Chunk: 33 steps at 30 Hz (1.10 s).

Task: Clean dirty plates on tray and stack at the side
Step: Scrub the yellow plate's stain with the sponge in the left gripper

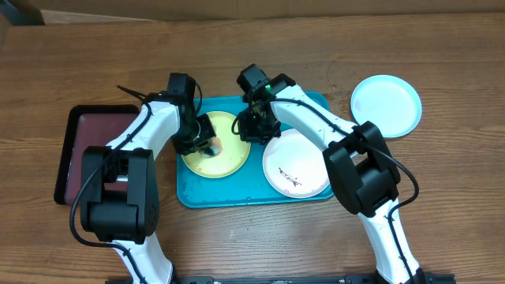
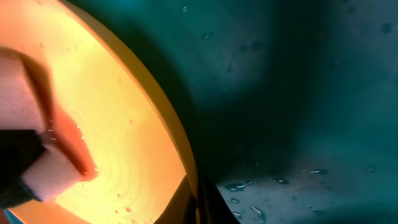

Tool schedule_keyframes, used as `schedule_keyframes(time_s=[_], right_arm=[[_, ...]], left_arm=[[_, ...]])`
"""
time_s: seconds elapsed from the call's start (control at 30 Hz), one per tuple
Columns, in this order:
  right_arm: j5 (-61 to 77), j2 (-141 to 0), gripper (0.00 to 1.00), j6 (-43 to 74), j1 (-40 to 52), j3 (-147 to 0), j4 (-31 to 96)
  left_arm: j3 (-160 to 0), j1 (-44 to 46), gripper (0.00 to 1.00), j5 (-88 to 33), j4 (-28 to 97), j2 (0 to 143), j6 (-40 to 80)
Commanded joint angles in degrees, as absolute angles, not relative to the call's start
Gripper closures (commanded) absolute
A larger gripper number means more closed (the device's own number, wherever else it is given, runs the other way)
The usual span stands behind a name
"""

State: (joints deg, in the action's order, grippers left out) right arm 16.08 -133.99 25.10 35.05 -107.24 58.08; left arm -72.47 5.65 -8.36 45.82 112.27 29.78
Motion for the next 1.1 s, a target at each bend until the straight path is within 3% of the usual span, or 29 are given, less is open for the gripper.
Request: schedule_keyframes(time_s=[0.0,0.33,0.47,0.57,0.67,1.07], right_arm=[[12.9,-134.3,0.96,25.8,34.3,-107.1,58.3],[12.9,-134.3,0.96,25.8,34.3,-107.1,58.4],[12.9,-134.3,0.96,25.8,34.3,-107.1,58.3],[12.9,-134.3,0.96,25.8,34.3,-107.1,58.0],[12.9,-134.3,0.96,25.8,34.3,-107.1,58.0],[13.0,-134.3,0.96,25.8,34.3,-107.1,57.8]], left_arm=[[-70.9,3.6,0.96,12.3,49.3,115.0,28.3],[-86.0,1.8,0.96,13.8,60.6,115.0,28.3],[-92.9,1.9,0.96,3.3,63.6,115.0,26.5],[-93.4,2.0,0.96,-12.8,61.0,115.0,20.0],[-92.0,2.3,0.96,-19.5,59.0,115.1,19.9],[-81.3,7.5,0.96,-18.0,47.1,115.1,25.9]])
